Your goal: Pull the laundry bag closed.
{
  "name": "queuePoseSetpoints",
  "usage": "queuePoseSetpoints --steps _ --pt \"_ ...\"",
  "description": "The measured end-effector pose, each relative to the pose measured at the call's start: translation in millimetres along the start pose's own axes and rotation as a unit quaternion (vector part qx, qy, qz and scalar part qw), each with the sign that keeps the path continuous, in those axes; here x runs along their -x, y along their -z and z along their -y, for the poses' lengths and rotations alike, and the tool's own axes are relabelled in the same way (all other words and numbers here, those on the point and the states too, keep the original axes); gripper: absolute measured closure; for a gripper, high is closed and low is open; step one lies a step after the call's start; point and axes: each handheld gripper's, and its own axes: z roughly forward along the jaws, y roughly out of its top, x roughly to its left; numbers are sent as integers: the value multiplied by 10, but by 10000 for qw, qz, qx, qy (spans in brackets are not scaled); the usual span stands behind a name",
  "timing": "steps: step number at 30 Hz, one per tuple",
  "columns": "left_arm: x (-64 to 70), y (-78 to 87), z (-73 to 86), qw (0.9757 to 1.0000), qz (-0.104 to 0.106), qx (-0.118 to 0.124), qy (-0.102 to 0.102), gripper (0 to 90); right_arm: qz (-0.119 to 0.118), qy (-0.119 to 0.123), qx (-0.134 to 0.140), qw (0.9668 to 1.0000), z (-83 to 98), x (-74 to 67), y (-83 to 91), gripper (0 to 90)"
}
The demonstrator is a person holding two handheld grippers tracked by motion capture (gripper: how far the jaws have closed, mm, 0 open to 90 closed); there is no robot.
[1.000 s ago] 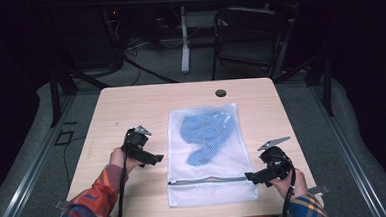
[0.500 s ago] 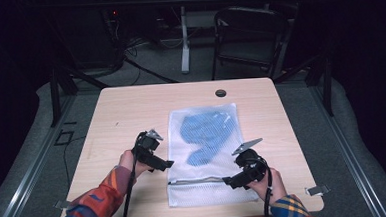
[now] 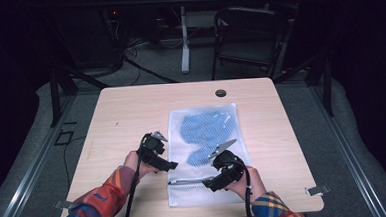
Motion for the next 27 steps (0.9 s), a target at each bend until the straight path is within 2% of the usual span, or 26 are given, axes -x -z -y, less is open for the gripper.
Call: queuePoseSetpoints --steps 5,6,11,13,14,16,17,18,19,21,22,25,27 --pt "23 -23 9 9999 92 -72 -95 190 -79 109 35 9999 -62 -79 -68 229" --pt "22 -35 6 9998 111 -123 -122 229 -110 149 -65 9998 -86 -111 -116 260" --pt "66 -85 10 9990 287 -258 -243 301 -151 265 -171 9994 -130 -171 -215 309" --pt "87 -77 18 9986 374 -286 -252 346 -174 330 -186 9991 -157 -228 -258 343" --pt "105 -73 33 9983 463 -266 -248 412 -223 405 -230 9987 -189 -292 -296 389" --pt "104 -60 35 9979 497 -336 -226 487 -279 423 -188 9985 -219 -357 -341 442" --pt "101 -57 45 9977 539 -351 -199 487 -279 423 -188 9985 -219 -357 -341 442" --pt "86 -49 68 9971 649 -349 -170 537 -349 480 -173 9981 -251 -397 -379 481" --pt "86 -49 68 9971 649 -349 -170 565 -349 480 -173 9981 -251 -397 -379 481" --pt "75 -58 83 9966 662 -442 -188 600 -437 558 -254 9972 -297 -436 -458 532" --pt "74 -70 90 9964 697 -461 -155 600 -437 558 -254 9972 -297 -436 -458 532" --pt "46 -95 97 9948 763 -642 -208 672 -515 559 -316 9966 -352 -469 -597 599" --pt "38 -106 101 9941 823 -668 -218 710 -533 555 -349 9964 -387 -490 -656 632"
